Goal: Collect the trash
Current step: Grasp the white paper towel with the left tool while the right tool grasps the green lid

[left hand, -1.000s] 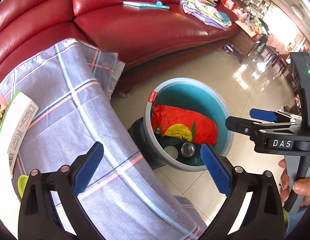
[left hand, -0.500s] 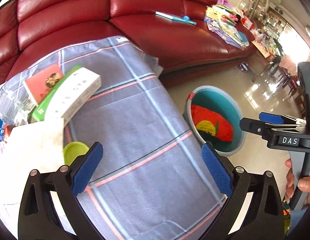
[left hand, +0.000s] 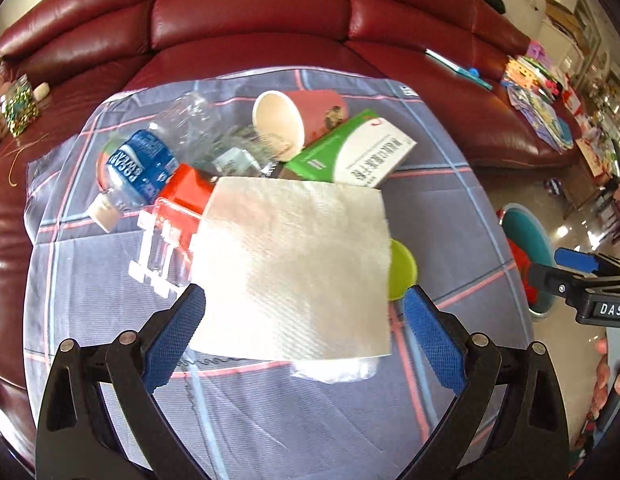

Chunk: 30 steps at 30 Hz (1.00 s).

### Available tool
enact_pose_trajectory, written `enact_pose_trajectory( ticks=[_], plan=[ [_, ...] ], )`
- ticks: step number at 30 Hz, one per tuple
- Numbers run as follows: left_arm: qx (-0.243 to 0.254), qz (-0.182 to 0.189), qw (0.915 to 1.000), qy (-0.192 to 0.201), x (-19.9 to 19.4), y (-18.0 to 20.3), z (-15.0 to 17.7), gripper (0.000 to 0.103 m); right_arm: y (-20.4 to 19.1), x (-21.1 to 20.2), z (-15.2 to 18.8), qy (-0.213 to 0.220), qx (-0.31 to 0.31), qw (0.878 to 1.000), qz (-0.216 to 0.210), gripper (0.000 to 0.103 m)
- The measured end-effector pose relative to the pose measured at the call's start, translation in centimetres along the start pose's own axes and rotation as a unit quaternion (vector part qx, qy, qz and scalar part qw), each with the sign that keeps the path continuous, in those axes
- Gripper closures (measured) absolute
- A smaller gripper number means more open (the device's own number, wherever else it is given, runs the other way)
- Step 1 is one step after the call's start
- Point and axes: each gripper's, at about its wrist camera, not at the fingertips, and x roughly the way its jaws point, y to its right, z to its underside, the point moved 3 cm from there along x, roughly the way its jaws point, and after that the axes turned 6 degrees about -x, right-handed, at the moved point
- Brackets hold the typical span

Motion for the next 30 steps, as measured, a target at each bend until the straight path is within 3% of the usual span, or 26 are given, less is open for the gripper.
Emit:
enact_pose_trajectory(
  ticks=[8,11,14,15,17,18,21,26,30],
  plan=[
    [-0.008,-0.022,0.9996,-0.017,2.9,-1.9,-0.1,0.004,-1.6,2.2,0.0,-0.022,-0.007,1.000,-0.013,0.011],
    [0.002,-0.042,0.9991,-0.004,3.1,-1.6,0.0,0.017,-2.0,2.9,0.0,-0.028,-0.011,0.999,-0.018,0.011],
    [0.005,-0.043,0.9990,0.007,2.6,-1.6,0.0,0.032,-2.5,3.6,-0.1,-0.031,-0.017,0.999,-0.021,0.011],
    [0.007,-0.038,0.9992,0.012,2.3,-1.6,-0.1,0.050,-2.8,3.8,-0.1,-0.032,-0.019,0.999,-0.023,0.011],
    [0.006,-0.028,0.9995,0.014,1.7,-1.6,-0.2,0.062,-3.2,4.0,-0.1,-0.034,-0.025,0.999,-0.024,0.011],
    [0.007,-0.016,0.9997,0.014,1.5,-1.6,-0.2,0.087,-3.5,4.1,-0.2,-0.035,-0.028,0.999,-0.025,0.011],
    [-0.001,0.001,0.9999,0.010,0.9,-1.8,-0.5,0.099,-4.5,4.5,-0.4,-0.035,-0.038,0.998,-0.029,0.011],
    [-0.022,0.037,0.9990,0.012,-0.3,-3.2,-0.9,0.101,-6.6,5.3,-1.2,-0.033,-0.057,0.997,-0.032,0.011],
    [-0.029,0.046,0.9983,0.020,-1.3,-4.2,-1.0,0.101,-9.0,6.6,-1.9,-0.031,-0.083,0.995,-0.035,0.011]
  ],
)
